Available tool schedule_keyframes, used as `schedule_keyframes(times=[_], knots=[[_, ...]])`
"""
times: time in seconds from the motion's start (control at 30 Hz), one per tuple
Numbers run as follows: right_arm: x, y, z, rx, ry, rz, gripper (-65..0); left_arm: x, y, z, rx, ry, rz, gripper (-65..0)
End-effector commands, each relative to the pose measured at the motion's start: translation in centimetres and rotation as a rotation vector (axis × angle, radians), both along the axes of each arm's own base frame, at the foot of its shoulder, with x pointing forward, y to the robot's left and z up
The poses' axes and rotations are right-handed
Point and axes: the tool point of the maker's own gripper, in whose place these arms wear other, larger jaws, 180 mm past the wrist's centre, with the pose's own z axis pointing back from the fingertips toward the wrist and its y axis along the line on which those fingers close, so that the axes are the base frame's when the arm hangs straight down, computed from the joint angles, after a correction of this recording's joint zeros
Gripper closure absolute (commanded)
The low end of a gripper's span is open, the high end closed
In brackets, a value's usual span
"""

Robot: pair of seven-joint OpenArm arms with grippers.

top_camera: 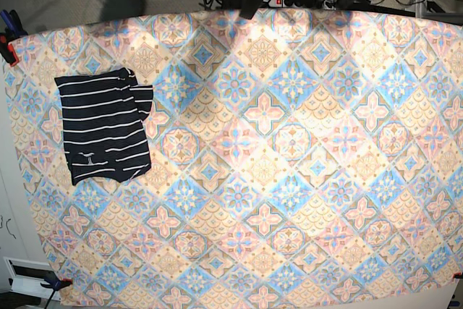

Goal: Fold the T-shirt properly

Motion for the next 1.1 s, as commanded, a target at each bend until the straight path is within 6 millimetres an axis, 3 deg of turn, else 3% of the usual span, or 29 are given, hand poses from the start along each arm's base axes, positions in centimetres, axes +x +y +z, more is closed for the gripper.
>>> schedule_keyframes(times=[0.0,0.03,0.2,0.4,0.77,0.9,1.07], knots=[[-1.0,-0.6,0.0,-0.004,0.01,-0.011,-4.8,-0.8,-0.1,-0.5,-0.019,0.028,-0.011,0.0],[-1.8,-0.5,-0.6,0.009,0.016,-0.037,-4.8,-1.4,-0.8,-1.6,-0.05,0.052,-0.017,0.0],[-1.4,2.1,-4.5,0.103,0.015,-0.126,-4.8,-3.9,-2.6,-6.8,-0.136,0.17,0.009,0.0],[-2.8,3.8,-8.7,0.17,0.072,-0.321,-4.8,-4.6,-3.8,-11.4,-0.153,0.209,0.012,0.0],[-1.4,5.0,-11.1,0.18,-0.006,-0.401,-4.8,-1.6,-9.7,-16.0,-0.183,0.211,-0.287,0.0],[0.6,8.8,-11.9,0.24,-0.064,-0.458,-4.8,-0.7,-11.8,-16.6,-0.197,0.193,-0.382,0.0],[2.5,12.2,-12.4,0.296,-0.108,-0.523,-5.0,0.7,-11.4,-17.0,-0.119,0.185,-0.448,0.0]])
